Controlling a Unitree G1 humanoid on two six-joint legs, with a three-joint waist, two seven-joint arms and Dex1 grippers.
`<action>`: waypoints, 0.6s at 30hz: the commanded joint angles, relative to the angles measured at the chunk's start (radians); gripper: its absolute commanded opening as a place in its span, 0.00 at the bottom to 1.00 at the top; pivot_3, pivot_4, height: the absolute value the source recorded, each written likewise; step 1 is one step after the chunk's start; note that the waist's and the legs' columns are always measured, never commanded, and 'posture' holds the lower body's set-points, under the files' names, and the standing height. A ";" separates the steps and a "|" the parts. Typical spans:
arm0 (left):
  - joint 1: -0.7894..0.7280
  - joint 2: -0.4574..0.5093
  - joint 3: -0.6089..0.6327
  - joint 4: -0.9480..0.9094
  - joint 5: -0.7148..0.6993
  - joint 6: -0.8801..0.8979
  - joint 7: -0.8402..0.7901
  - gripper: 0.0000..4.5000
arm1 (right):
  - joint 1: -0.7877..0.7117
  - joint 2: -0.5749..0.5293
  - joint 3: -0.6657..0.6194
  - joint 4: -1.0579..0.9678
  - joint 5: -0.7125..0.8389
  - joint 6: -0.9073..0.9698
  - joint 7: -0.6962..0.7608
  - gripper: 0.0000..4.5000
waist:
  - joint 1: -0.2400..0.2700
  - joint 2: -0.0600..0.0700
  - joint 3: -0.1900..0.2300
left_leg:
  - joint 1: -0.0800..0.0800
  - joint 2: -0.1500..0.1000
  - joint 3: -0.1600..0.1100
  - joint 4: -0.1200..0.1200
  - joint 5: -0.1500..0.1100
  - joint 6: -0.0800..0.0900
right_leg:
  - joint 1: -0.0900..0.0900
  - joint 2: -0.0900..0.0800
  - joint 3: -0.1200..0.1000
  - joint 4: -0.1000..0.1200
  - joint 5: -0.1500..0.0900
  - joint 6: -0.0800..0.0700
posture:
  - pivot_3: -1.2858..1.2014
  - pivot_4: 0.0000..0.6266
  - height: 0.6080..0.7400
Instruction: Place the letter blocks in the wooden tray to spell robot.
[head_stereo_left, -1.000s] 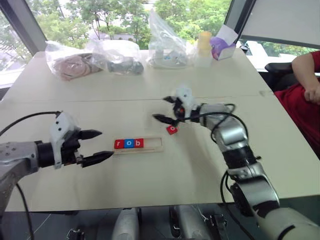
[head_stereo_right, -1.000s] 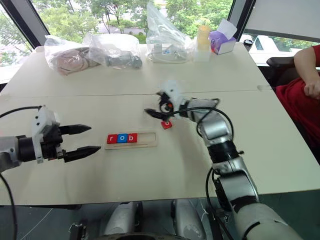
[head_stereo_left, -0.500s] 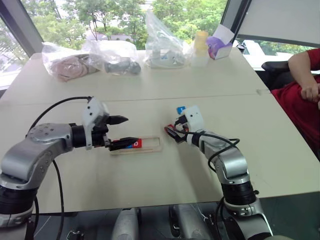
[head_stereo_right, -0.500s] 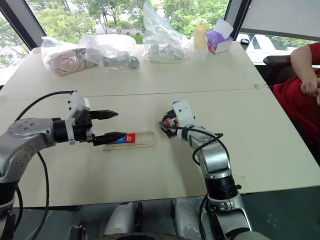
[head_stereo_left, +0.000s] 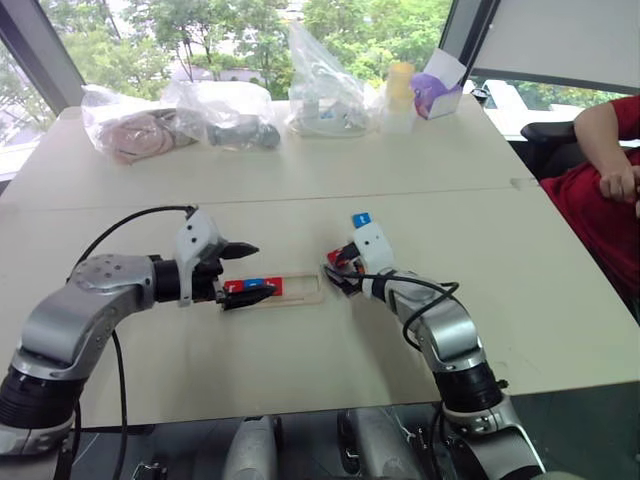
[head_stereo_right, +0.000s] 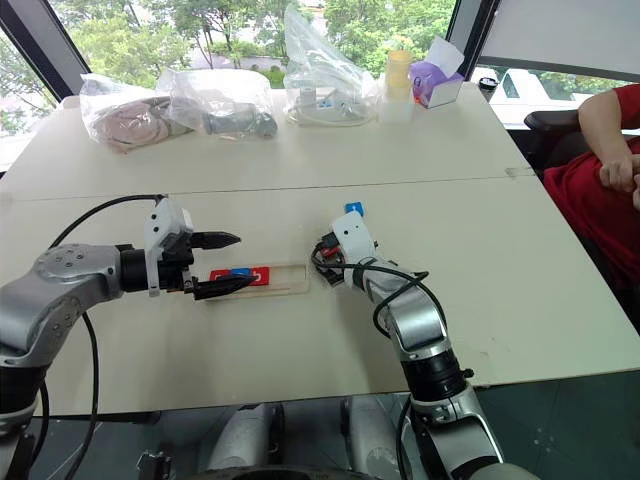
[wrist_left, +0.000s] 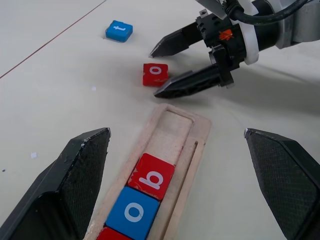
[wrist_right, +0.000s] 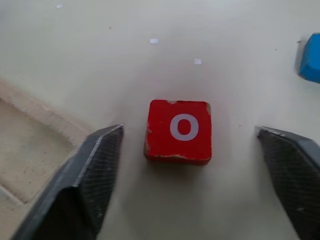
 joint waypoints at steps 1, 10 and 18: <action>0.005 -0.003 0.020 -0.044 0.000 -0.014 0.008 1.00 | 0.001 -0.005 0.021 0.012 0.002 -0.005 0.008 0.46 | 0.000 0.000 0.000 | 0.000 0.000 0.000 0.000 0.000 0.000 | 0.000 0.000 0.000 0.000 0.000 0.000 | 0.52 0.24 1.00; -0.008 -0.028 -0.061 -0.039 0.045 -0.043 -0.006 1.00 | 0.060 -0.022 -0.040 -0.128 -0.011 0.016 -0.061 0.26 | 0.003 0.000 0.000 | 0.000 0.000 0.000 0.000 0.000 0.000 | 0.000 0.000 0.000 0.000 0.000 0.000 | 0.52 0.24 1.00; -0.126 -0.116 -0.175 0.024 0.103 -0.096 -0.043 1.00 | 0.318 0.031 -0.124 -0.495 -0.062 0.200 -0.234 0.26 | 0.027 0.000 0.000 | -0.001 -0.002 -0.002 0.000 0.000 0.000 | 0.000 -0.001 0.000 -0.001 -0.001 0.002 | 0.52 0.24 1.00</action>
